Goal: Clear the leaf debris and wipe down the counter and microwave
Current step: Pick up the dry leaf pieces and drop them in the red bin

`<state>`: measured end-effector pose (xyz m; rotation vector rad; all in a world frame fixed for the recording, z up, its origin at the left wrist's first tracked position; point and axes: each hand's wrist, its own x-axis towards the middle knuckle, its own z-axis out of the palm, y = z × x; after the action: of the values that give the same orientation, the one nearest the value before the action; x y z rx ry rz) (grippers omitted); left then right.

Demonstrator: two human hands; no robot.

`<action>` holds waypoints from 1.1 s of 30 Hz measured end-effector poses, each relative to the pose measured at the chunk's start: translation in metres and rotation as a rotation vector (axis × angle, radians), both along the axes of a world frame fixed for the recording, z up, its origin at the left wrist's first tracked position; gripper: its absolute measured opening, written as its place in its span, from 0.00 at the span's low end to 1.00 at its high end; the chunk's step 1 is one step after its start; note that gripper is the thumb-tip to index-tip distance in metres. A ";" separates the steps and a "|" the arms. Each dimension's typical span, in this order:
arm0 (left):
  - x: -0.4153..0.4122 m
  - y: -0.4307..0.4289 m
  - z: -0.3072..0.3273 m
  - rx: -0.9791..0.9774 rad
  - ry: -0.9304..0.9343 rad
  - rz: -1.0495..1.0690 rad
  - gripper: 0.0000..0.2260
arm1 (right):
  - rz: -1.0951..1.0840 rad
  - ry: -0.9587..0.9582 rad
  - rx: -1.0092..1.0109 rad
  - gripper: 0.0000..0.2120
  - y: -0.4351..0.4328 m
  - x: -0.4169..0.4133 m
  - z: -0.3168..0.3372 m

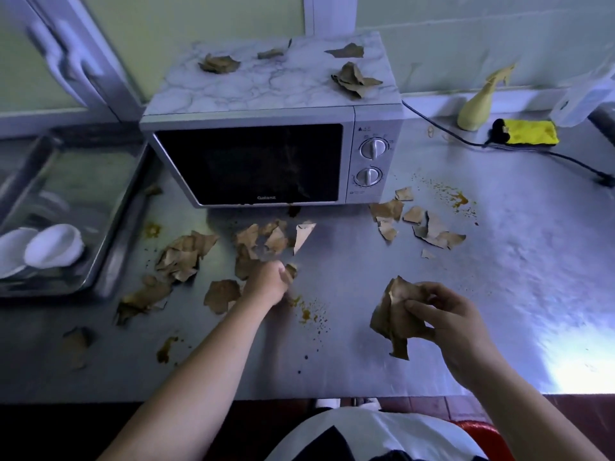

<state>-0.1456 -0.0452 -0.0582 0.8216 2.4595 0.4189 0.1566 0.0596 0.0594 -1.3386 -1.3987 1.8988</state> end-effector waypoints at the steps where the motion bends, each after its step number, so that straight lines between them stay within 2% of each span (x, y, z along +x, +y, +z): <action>1: 0.003 -0.004 0.000 0.014 0.015 0.016 0.03 | 0.014 0.008 -0.003 0.09 0.002 0.001 -0.001; 4: 0.005 -0.006 0.000 -0.028 0.039 0.069 0.22 | 0.051 0.020 -0.009 0.09 0.007 0.008 -0.006; 6: 0.007 -0.004 -0.002 -0.065 0.047 0.085 0.27 | 0.066 0.025 -0.018 0.08 0.011 0.019 -0.011; 8: 0.010 0.000 -0.004 -0.100 0.076 0.107 0.25 | 0.070 0.025 -0.037 0.08 0.013 0.033 -0.017; 11: 0.018 0.005 -0.004 -0.117 0.092 0.156 0.13 | 0.065 0.034 -0.074 0.09 0.019 0.055 -0.030; 15: 0.033 0.006 0.002 -0.036 0.081 0.299 0.03 | 0.075 0.042 -0.121 0.08 0.026 0.073 -0.047; 21: 0.068 -0.016 0.034 0.170 0.034 0.360 0.08 | 0.175 0.175 -0.180 0.04 0.023 0.061 -0.043; 26: 0.108 -0.041 0.075 0.366 -0.159 0.475 0.06 | 0.266 0.248 -0.211 0.06 0.009 0.029 -0.030; 33: 0.134 -0.066 0.111 0.557 -0.510 0.486 0.06 | 0.487 0.241 -0.107 0.08 -0.012 -0.022 -0.005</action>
<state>-0.0117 -0.1112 0.0531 0.2359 2.0411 1.3496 0.1351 0.0477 0.0548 -0.8174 -1.6168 2.3799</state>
